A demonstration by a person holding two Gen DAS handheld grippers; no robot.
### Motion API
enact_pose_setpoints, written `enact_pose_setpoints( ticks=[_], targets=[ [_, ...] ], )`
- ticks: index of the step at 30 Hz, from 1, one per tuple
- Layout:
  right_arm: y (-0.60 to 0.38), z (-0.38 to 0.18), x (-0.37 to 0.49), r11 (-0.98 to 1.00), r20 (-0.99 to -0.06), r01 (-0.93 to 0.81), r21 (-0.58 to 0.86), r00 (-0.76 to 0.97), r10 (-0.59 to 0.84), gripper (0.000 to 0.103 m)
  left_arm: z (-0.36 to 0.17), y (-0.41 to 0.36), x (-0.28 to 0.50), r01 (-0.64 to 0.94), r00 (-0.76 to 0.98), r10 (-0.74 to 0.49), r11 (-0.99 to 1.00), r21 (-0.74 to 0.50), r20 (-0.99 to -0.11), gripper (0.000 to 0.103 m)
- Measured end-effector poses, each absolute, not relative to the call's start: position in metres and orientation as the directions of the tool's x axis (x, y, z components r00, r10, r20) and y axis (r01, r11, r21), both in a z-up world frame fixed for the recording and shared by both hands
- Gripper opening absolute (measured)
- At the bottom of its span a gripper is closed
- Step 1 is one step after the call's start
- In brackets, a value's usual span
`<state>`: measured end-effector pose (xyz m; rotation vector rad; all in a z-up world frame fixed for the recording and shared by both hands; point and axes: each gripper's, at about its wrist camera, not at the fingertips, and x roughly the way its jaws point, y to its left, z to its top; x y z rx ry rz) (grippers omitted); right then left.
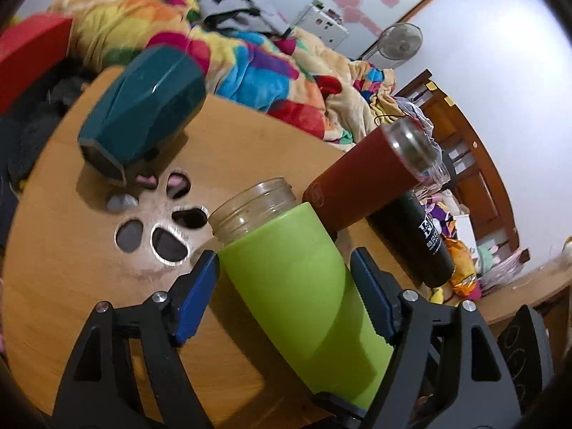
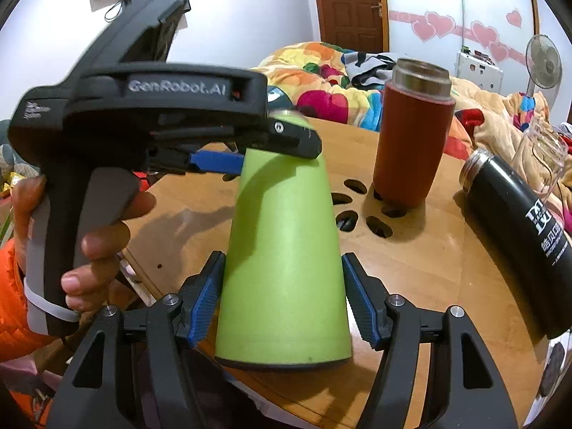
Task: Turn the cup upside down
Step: 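Lift the green bottle with the left gripper and tip it onto its side, then rotate the green bottle with the left gripper until its black base faces up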
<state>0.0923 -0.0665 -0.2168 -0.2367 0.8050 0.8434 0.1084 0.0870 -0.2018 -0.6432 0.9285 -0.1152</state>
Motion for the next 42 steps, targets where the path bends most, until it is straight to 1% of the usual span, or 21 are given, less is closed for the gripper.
enact_pose_setpoints(
  ticks=[3, 5, 8, 9, 11, 13, 14, 16, 17, 18, 19, 21, 25, 28, 32, 38, 42],
  targets=[
    [-0.066, -0.219, 0.09, 0.658, -0.722, -0.745, 0.11, 0.395, 0.568, 0.062, -0.199, 0.083, 0.104, -0.165, 0.614, -0.316, 0.844, -0.509, -0.723, 0.075],
    [-0.066, -0.218, 0.088, 0.656, -0.722, -0.748, 0.104, 0.396, 0.567, 0.062, -0.188, 0.073, 0.102, -0.134, 0.625, -0.267, 0.889, -0.438, -0.733, 0.075],
    [-0.068, -0.217, 0.089, 0.654, -0.724, -0.749, 0.106, 0.392, 0.567, 0.062, -0.173, 0.052, 0.096, -0.083, 0.644, -0.156, 0.959, -0.271, -0.749, 0.075],
    [-0.068, -0.217, 0.09, 0.655, -0.725, -0.747, 0.112, 0.389, 0.568, 0.062, -0.168, 0.047, 0.094, -0.07, 0.65, -0.133, 0.97, -0.234, -0.748, 0.074],
    [-0.07, -0.219, 0.091, 0.671, -0.731, -0.73, 0.133, 0.385, 0.563, 0.063, -0.161, 0.038, 0.089, -0.037, 0.657, -0.131, 0.978, -0.206, -0.743, 0.071],
    [-0.069, -0.225, 0.09, 0.68, -0.756, -0.72, 0.139, 0.367, 0.543, 0.068, -0.157, 0.03, 0.085, -0.002, 0.651, -0.147, 0.981, -0.196, -0.745, 0.067],
    [-0.069, -0.229, 0.087, 0.689, -0.769, -0.714, 0.128, 0.367, 0.523, 0.069, -0.156, 0.027, 0.083, 0.008, 0.65, -0.151, 0.981, -0.192, -0.745, 0.064],
    [-0.069, -0.236, 0.079, 0.698, -0.783, -0.708, 0.103, 0.375, 0.496, 0.068, -0.157, 0.023, 0.081, 0.026, 0.64, -0.165, 0.981, -0.193, -0.751, 0.058],
    [-0.071, -0.237, 0.075, 0.705, -0.781, -0.704, 0.091, 0.389, 0.489, 0.068, -0.157, 0.02, 0.082, 0.029, 0.634, -0.17, 0.98, -0.196, -0.754, 0.052],
    [-0.073, -0.236, 0.072, 0.712, -0.773, -0.697, 0.082, 0.406, 0.487, 0.064, -0.16, 0.02, 0.083, 0.033, 0.622, -0.18, 0.978, -0.204, -0.762, 0.046],
    [-0.074, -0.236, 0.07, 0.713, -0.768, -0.697, 0.079, 0.413, 0.489, 0.064, -0.161, 0.018, 0.083, 0.025, 0.619, -0.17, 0.98, -0.197, -0.766, 0.046],
    [-0.076, -0.236, 0.068, 0.723, -0.766, -0.686, 0.084, 0.42, 0.487, 0.064, -0.162, 0.017, 0.083, 0.016, 0.616, -0.161, 0.981, -0.193, -0.771, 0.042],
    [-0.082, -0.231, 0.063, 0.738, -0.757, -0.667, 0.097, 0.432, 0.49, 0.064, -0.158, 0.024, 0.078, 0.021, 0.618, -0.219, 0.965, -0.262, -0.756, 0.04],
    [-0.088, -0.217, 0.062, 0.742, -0.735, -0.66, 0.118, 0.444, 0.512, 0.063, -0.151, 0.027, 0.075, 0.026, 0.628, -0.238, 0.958, -0.285, -0.741, 0.04],
    [-0.091, -0.193, 0.058, 0.743, -0.703, -0.661, 0.106, 0.479, 0.526, 0.063, -0.141, 0.032, 0.07, 0.032, 0.641, -0.262, 0.948, -0.316, -0.721, 0.04],
    [-0.091, -0.157, 0.057, 0.724, -0.661, -0.684, 0.088, 0.504, 0.556, 0.063, -0.12, 0.036, 0.067, 0.049, 0.657, -0.254, 0.954, -0.295, -0.71, 0.04],
    [-0.087, -0.142, 0.061, 0.711, -0.654, -0.699, 0.073, 0.505, 0.563, 0.063, -0.084, 0.041, 0.056, 0.114, 0.689, -0.294, 0.947, -0.302, -0.662, 0.04]
  ],
)
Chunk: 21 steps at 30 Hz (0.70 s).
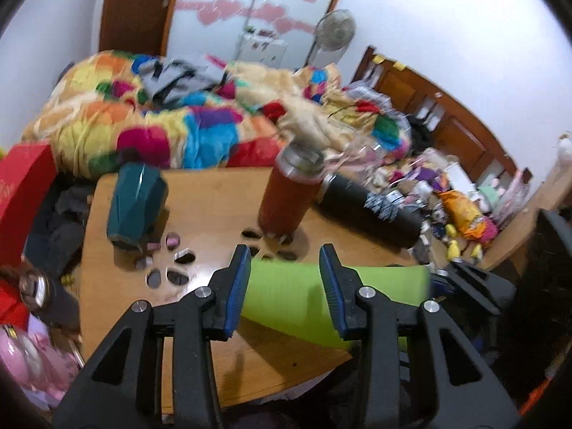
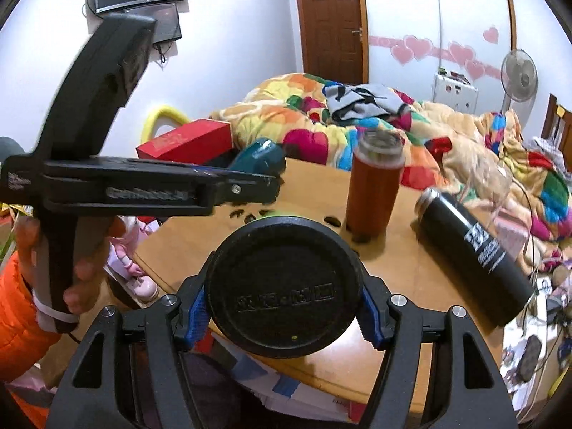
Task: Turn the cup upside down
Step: 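Rotate the green bottle with the left gripper until its black base faces up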
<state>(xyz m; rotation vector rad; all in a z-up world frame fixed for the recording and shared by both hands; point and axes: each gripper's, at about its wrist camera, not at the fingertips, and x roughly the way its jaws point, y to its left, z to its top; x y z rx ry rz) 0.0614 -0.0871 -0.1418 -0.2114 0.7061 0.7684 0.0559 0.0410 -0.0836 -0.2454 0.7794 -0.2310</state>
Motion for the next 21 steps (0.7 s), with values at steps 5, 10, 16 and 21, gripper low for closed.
enact_pose_setpoints(
  ticks=[5, 10, 16, 21],
  targets=[
    [-0.078, -0.122, 0.066, 0.709, -0.632, -0.704, 0.044, 0.53, 0.566, 0.063, -0.045, 0.04, 0.042, 0.186, 0.729, -0.324, 0.941, -0.281, -0.603, 0.04],
    [-0.069, -0.113, 0.076, 0.71, -0.62, -0.703, 0.047, 0.536, 0.573, 0.063, -0.038, 0.036, 0.047, 0.227, 0.712, -0.364, 0.928, -0.294, -0.6, 0.04],
    [-0.054, -0.109, 0.093, 0.706, -0.621, -0.707, 0.051, 0.531, 0.577, 0.063, -0.049, 0.039, 0.061, 0.199, 0.692, -0.341, 0.937, -0.286, -0.636, 0.04],
    [-0.042, -0.109, 0.101, 0.7, -0.617, -0.713, 0.039, 0.534, 0.578, 0.063, -0.054, 0.053, 0.066, 0.175, 0.698, -0.35, 0.93, -0.324, -0.626, 0.04]
  ],
)
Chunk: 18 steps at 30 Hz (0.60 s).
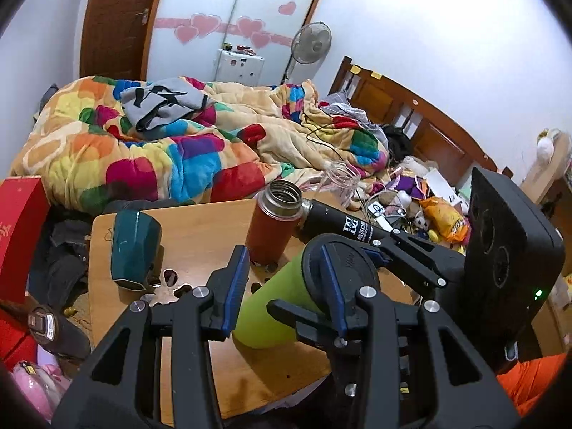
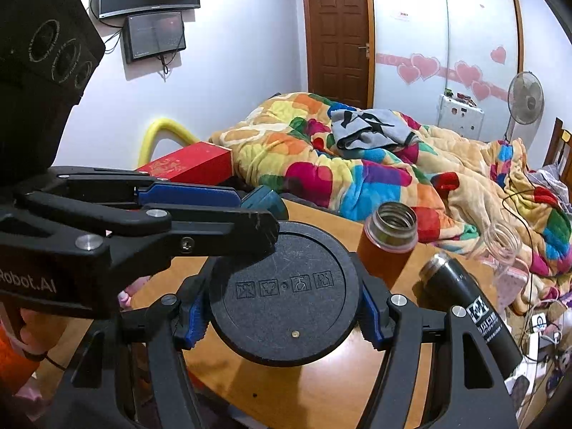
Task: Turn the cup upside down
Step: 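Rotate the green bottle with the left gripper until its black base faces up, then set the inverted green bottle on the table and open the left gripper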
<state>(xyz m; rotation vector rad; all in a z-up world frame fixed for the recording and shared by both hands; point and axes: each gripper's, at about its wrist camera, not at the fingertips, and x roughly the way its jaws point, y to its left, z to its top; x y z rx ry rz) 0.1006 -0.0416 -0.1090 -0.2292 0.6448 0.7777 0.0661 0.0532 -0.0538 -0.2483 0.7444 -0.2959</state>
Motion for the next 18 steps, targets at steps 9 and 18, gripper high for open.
enact_pose_setpoints(
  ticks=[9, 18],
  targets=[
    [-0.039, -0.111, 0.097, 0.705, -0.635, -0.708, 0.044, 0.525, 0.567, 0.063, -0.056, 0.067, 0.071, 0.119, 0.722, -0.291, 0.946, -0.301, -0.628, 0.041],
    [-0.069, -0.102, 0.087, 0.739, -0.637, -0.668, 0.087, 0.533, 0.557, 0.063, -0.057, 0.055, 0.061, 0.13, 0.733, -0.264, 0.959, -0.252, -0.627, 0.049]
  ],
)
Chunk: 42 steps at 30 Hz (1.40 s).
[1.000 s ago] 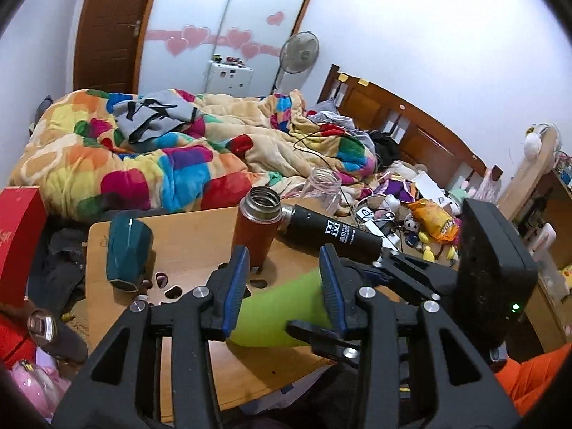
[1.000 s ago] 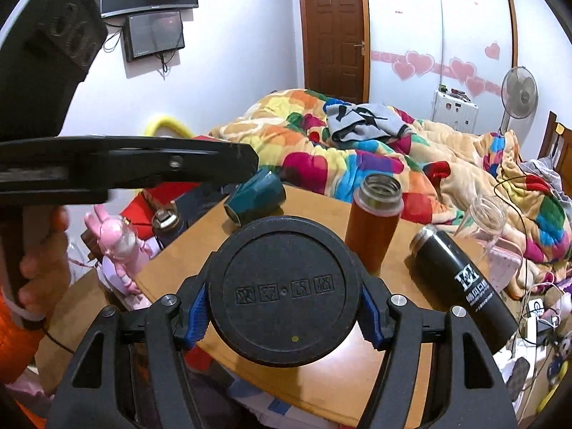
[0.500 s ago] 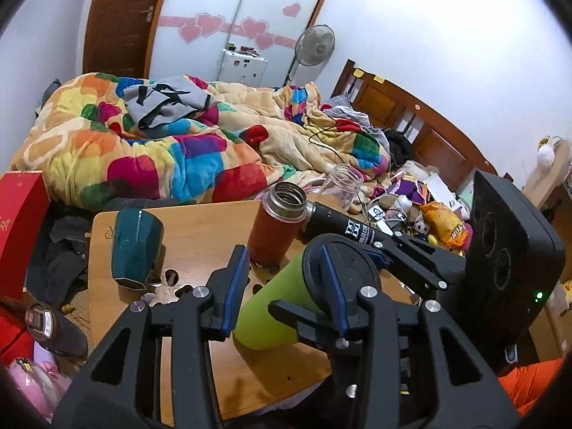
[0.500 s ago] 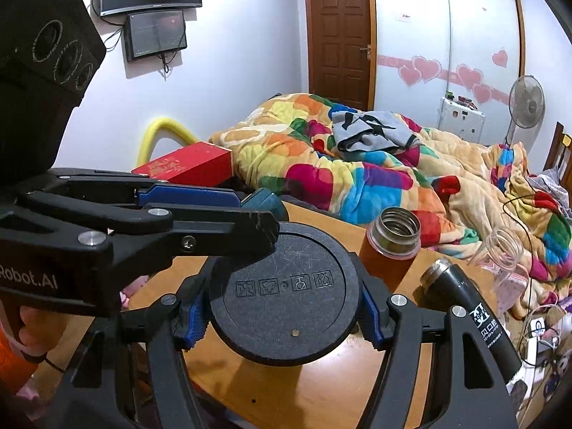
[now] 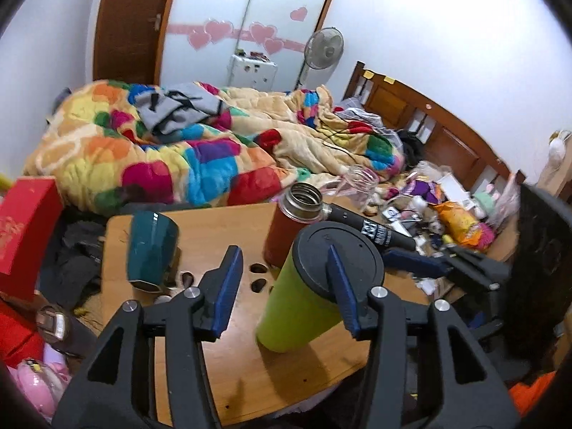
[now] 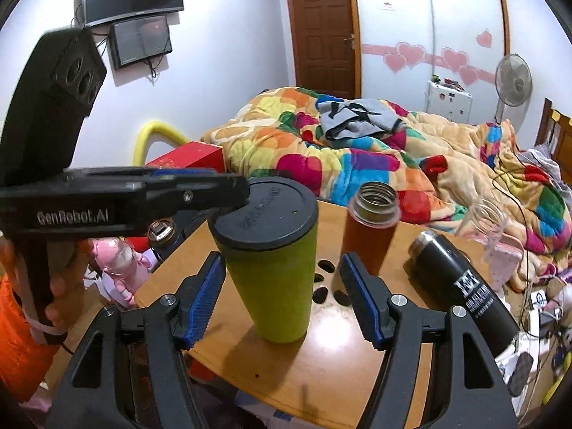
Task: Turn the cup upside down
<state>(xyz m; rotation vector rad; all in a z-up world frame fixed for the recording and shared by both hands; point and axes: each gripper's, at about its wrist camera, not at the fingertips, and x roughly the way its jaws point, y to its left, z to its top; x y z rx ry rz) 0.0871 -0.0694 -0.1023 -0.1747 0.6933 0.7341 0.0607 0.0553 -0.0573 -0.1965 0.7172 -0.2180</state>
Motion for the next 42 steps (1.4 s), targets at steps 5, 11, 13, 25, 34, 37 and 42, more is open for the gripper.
enact_pose_setpoints(
  ticks=[5, 11, 13, 25, 34, 37, 42],
  targets=[
    [-0.089, -0.088, 0.077, 0.764, -0.615, -0.639, 0.085, 0.57, 0.545, 0.064, -0.053, 0.052, 0.06, 0.109, 0.726, -0.243, 0.964, -0.241, -0.643, 0.049],
    [-0.111, -0.065, 0.066, 0.795, -0.573, -0.6, 0.088, 0.622, 0.533, 0.066, -0.026, 0.044, 0.03, 0.102, 0.797, -0.189, 0.978, -0.181, -0.573, 0.049],
    [-0.117, -0.056, 0.062, 0.802, -0.554, -0.59, 0.095, 0.638, 0.535, 0.07, -0.014, 0.04, 0.019, 0.098, 0.819, -0.171, 0.982, -0.161, -0.547, 0.049],
    [-0.142, -0.009, 0.04, 0.832, -0.442, -0.541, 0.121, 0.721, 0.533, 0.103, 0.033, 0.027, -0.039, 0.025, 0.926, -0.051, 0.997, -0.077, -0.374, 0.099],
    [-0.152, 0.002, 0.038, 0.858, -0.401, -0.504, 0.097, 0.769, 0.497, 0.103, 0.035, 0.017, -0.053, -0.005, 0.951, -0.009, 0.999, -0.045, -0.309, 0.103],
    [-0.154, 0.001, 0.036, 0.867, -0.389, -0.491, 0.085, 0.785, 0.482, 0.103, 0.032, 0.015, -0.053, -0.004, 0.949, -0.014, 0.998, -0.056, -0.316, 0.103],
    [-0.153, -0.001, 0.037, 0.867, -0.39, -0.491, 0.088, 0.784, 0.483, 0.103, 0.029, 0.02, -0.05, -0.007, 0.947, -0.022, 0.996, -0.092, -0.319, 0.103]
  ],
)
